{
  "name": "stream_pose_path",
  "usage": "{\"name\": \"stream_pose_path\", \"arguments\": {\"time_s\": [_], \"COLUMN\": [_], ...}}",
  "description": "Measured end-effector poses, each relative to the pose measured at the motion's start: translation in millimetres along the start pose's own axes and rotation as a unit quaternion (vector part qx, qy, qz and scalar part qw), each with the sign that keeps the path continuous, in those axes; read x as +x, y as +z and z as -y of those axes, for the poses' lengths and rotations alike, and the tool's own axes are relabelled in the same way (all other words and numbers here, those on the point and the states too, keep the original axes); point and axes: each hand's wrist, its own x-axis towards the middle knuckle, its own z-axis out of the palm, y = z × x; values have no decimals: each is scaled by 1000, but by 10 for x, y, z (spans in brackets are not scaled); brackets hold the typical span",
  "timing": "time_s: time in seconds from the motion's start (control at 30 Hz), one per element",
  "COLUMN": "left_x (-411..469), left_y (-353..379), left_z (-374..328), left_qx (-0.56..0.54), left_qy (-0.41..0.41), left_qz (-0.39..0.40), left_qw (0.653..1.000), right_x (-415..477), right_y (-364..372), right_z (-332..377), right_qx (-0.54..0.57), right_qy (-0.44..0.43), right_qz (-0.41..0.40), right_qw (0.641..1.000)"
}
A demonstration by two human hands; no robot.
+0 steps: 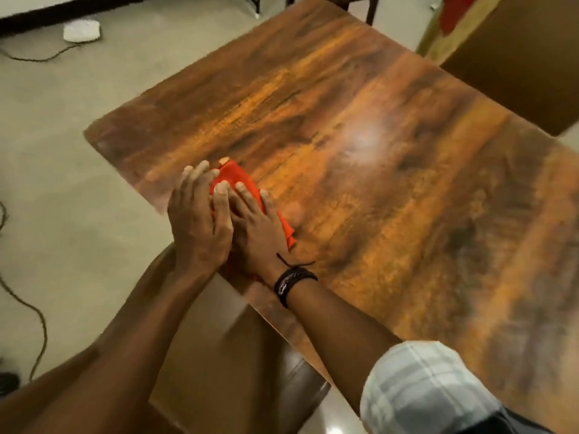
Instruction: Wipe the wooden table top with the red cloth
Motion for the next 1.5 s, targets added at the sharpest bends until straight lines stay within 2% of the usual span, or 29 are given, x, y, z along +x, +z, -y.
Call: {"name": "stream_pose_path", "arguments": {"time_s": [0.1,0.27,0.4,0.5,0.6,0.67,0.8,0.97,1.23,1.4,1.5], "left_x": [-459,-1434,-2189,-2677,-3026,-3199,-3359,-3310,-2756,-2299,-1961], "left_y": [222,664,876,968,1024,1026,1010,982,993,892,869], "left_z": [-503,-1344,-1900,-2171,-2317,-2388,-2448,-2371,-2042,-1827,-1690], "left_qx": [-3,-1,-2,5,19,22,22,21,12,25,21], "left_qy": [11,85,122,149,170,177,183,167,155,148,142], "left_qz": [34,132,214,237,256,267,280,273,258,250,260], "left_qw": [999,988,969,960,952,947,942,947,954,956,955], "right_x": [-908,-2596,-4080,-5266,-6201,-6476,-6427,-6146,-4714,-3663,-3021], "right_y": [1,-9,-111,-198,-226,-187,-31,229,322,292,291], "right_z": [-265,-1052,-1864,-2387,-2632,-2605,-2218,-1525,-766,-385,-243], "right_qx": [34,3,-23,-34,-29,-19,-29,-54,-28,10,-13], "right_qy": [49,201,340,451,512,540,560,535,548,472,437], "right_qz": [-26,-101,-148,-161,-181,-187,-205,-214,-152,-133,-101], "right_qw": [998,974,929,877,840,820,802,816,822,871,894]}}
